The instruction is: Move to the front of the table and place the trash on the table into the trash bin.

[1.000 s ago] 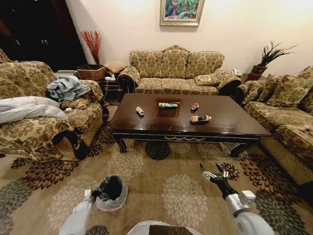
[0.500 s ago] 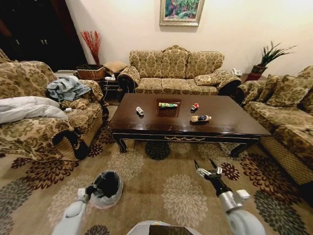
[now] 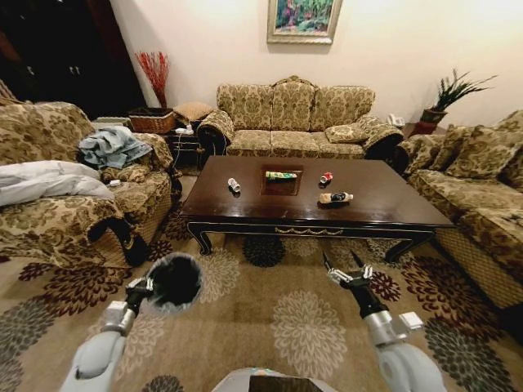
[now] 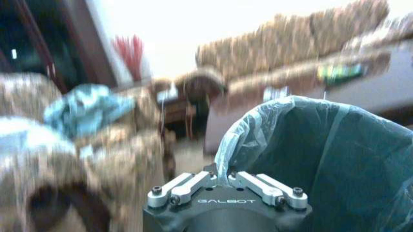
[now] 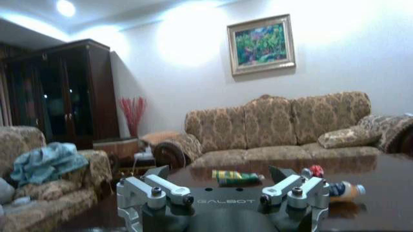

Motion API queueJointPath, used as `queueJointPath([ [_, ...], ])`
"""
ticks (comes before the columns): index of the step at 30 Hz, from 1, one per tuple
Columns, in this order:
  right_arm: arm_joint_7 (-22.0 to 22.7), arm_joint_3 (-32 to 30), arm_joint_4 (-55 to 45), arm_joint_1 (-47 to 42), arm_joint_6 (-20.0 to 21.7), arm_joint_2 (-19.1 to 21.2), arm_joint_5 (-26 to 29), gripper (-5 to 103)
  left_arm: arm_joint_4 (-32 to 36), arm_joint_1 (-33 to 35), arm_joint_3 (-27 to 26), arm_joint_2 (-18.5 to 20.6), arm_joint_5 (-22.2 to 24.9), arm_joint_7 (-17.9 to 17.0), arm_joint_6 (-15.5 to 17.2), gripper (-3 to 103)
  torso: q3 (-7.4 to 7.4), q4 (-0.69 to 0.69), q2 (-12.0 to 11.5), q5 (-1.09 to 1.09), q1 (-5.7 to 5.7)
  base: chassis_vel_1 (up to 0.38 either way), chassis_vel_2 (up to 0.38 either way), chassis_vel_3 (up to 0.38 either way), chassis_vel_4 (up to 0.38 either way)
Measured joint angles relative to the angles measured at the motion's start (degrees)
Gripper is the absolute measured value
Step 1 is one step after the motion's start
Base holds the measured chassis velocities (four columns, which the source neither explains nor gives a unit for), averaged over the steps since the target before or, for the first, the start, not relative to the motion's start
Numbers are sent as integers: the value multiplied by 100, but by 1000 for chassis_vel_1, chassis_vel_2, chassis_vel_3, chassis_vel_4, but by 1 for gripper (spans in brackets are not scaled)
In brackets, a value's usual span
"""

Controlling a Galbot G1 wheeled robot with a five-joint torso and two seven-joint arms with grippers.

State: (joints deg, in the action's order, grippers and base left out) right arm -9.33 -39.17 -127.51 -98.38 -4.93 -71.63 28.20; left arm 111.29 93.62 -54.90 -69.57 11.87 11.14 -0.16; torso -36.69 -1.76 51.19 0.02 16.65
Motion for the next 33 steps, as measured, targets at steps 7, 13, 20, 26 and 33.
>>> queueJointPath([
  [7,99,-85,-400,-18,138,-2,157,100,1021,161,-359,442,356,0,263,3,0,0,0,-2,0,0,0,0,0],
  [13,123,-95,-603,-2,266,8,305,100,1180,186,-423,588,439,2,265,3,0,0,0,-3,0,0,0,0,0],
  [20,111,-98,-827,70,382,34,328,100,1127,101,-267,572,507,-179,103,3,0,0,0,-3,-1,-33,35,37,-40],
  [26,109,-104,-935,-26,396,2,377,100,1230,27,-376,673,623,-139,93,3,0,0,0,-3,-1,-152,152,150,-136],
  [33,153,-68,-1020,-36,358,-41,453,100,1754,-95,-937,1054,883,-46,264,3,-1,-1,0,-1,2,-249,263,248,-246],
])
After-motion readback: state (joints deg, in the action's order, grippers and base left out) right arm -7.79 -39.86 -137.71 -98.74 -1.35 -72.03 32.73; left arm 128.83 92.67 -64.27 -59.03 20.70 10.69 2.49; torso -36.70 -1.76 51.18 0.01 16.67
